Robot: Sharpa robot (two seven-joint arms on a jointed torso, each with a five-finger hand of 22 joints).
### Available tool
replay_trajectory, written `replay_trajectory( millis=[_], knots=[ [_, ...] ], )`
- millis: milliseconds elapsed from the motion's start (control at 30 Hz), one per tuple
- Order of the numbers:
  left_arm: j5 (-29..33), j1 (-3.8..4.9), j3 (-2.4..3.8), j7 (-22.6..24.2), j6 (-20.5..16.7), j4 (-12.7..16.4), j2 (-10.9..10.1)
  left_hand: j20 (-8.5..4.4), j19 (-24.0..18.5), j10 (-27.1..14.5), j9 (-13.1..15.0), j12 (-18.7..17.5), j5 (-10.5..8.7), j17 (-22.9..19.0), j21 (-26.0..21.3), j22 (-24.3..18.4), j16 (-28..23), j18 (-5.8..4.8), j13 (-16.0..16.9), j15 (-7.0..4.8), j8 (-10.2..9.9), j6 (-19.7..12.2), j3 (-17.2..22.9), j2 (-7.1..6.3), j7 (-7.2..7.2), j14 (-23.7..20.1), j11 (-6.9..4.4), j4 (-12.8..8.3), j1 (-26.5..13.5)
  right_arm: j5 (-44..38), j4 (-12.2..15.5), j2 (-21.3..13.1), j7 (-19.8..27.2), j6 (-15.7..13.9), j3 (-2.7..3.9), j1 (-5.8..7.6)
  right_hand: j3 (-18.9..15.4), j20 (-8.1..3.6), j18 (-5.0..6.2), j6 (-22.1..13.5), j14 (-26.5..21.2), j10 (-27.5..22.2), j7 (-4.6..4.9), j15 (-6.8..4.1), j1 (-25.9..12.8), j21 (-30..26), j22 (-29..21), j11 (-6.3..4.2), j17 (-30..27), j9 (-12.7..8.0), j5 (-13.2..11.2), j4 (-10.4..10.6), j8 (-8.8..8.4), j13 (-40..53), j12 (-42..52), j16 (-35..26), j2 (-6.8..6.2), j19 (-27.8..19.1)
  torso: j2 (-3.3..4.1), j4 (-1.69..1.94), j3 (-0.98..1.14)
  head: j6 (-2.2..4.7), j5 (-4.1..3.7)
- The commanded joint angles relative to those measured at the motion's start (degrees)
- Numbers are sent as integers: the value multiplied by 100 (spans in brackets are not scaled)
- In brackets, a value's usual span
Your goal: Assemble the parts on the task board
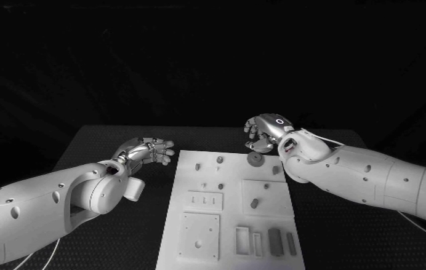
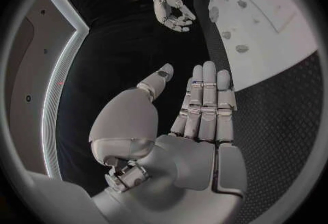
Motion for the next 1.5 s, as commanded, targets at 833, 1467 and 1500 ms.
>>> replay_trajectory(
  millis=[833, 1467, 1500],
  knots=[
    [37, 2, 4, 31, 188, -66, 66, 3, -35, -8, -8, -35, -18, 9, 33, 96, -26, 100, -1, 13, -40, -6, 10, 8, 20, -41, 46, -35, -38, 739, -834, 235, 578, 1319, -12, -243, -472, -118, 86, -230, -1477, -2798, 15, 0, -108, 2596, 116, -11, 596, -62, 55, 174, -194, 4469, 5979, 3103, 46, -884, 7, -81, 107, -23, 38],
    [27, 2, 4, 25, 191, -86, 66, 5, -44, -7, -8, -42, -16, 13, 37, 95, -31, 101, 1, 15, -43, -8, 19, 10, 21, -45, 48, -48, -30, 629, -883, 267, 586, 1453, -16, -333, -58, -218, 86, 12, -1474, -2713, -38, -46, 129, 2858, 88, -60, 461, -36, 119, 251, -92, 4477, 6403, 3430, 151, -815, 1, -90, 104, -79, 54],
    [26, 2, 4, 24, 194, -87, 66, 5, -44, -7, -8, -42, -16, 14, 37, 95, -31, 101, 1, 15, -43, -8, 20, 10, 21, -45, 48, -48, -30, 628, -886, 267, 584, 1475, -16, -336, 0, -219, 86, 17, -1478, -2716, -40, -48, 157, 2863, 85, -62, 449, -38, 113, 259, -92, 4468, 6408, 3438, 165, -818, 1, -90, 105, -82, 57]
  ],
)
